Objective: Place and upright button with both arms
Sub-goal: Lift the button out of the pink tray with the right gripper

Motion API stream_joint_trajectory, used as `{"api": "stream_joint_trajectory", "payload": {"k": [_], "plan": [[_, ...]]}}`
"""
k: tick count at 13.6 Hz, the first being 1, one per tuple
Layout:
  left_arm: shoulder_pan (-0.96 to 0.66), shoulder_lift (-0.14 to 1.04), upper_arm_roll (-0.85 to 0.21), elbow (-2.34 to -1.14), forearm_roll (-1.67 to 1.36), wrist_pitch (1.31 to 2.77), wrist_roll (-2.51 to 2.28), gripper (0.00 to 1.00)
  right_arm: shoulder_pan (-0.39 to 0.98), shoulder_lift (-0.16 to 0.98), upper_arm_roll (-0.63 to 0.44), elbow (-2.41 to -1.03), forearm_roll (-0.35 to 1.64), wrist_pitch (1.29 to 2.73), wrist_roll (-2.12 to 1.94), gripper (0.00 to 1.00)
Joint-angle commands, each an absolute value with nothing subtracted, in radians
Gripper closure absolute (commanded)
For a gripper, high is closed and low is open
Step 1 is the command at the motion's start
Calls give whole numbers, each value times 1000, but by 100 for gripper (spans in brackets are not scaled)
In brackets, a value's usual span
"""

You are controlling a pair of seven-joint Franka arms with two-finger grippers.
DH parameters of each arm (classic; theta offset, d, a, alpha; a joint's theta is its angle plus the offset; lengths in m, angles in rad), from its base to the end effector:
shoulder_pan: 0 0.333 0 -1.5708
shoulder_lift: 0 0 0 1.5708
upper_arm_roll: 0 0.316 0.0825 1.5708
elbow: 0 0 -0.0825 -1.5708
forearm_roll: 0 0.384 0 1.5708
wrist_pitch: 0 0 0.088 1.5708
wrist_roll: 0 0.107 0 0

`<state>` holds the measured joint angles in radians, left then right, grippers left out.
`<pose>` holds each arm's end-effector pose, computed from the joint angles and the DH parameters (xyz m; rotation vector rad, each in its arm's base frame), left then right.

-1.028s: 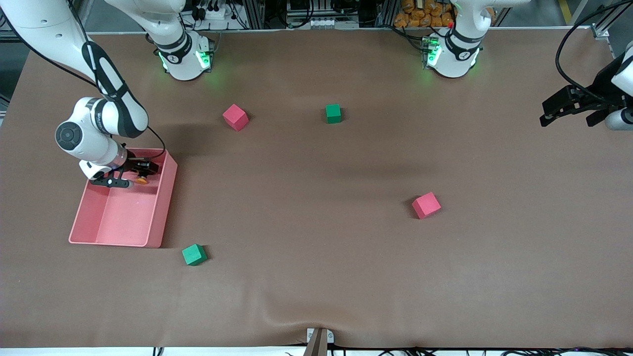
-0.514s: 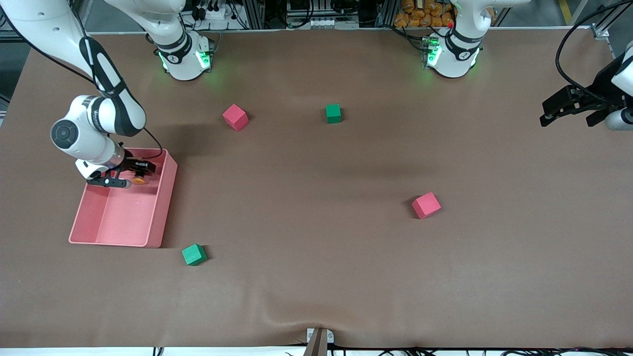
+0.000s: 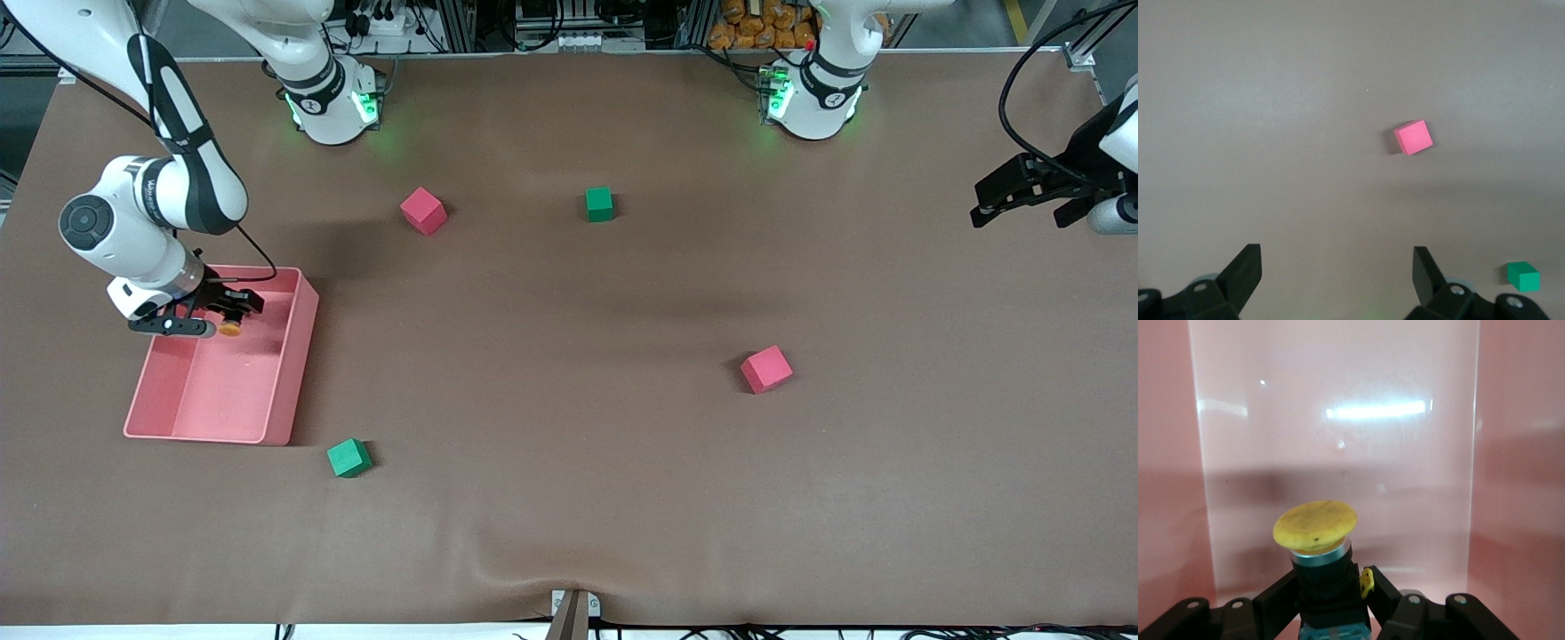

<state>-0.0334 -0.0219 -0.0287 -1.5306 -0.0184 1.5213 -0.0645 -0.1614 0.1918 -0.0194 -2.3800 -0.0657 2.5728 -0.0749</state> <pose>0.5419 -0.0359 0.6510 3.1230 0.0022 0.0179 0.4978 -0.0901 0.2417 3.1017 -0.0779 -0.0063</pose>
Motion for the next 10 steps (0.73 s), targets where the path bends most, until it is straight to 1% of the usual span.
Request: {"api": "stream_joint_trajectory", "payload": {"k": [1, 3, 4, 7, 10], "plan": [[-26, -14, -32, -1509, -28, 1503, -74, 0, -147, 181, -17, -2347, -84, 2551, -86, 87], [-28, -14, -32, -1509, -26, 1503, -74, 0, -147, 179, -15, -2306, -84, 2485, -86, 87], [-26, -14, -32, -1509, -26, 1503, -74, 0, -147, 179, -15, -2269, -84, 2423, -86, 87], [-26, -14, -32, -1509, -26, 1503, -74, 0, -123, 184, -14, -2117, -84, 2176, -84, 86], [-26, -14, -32, -1509, -26, 1503, -74, 0, -72, 186, -14, -2034, -80, 2062, -83, 86]]}}
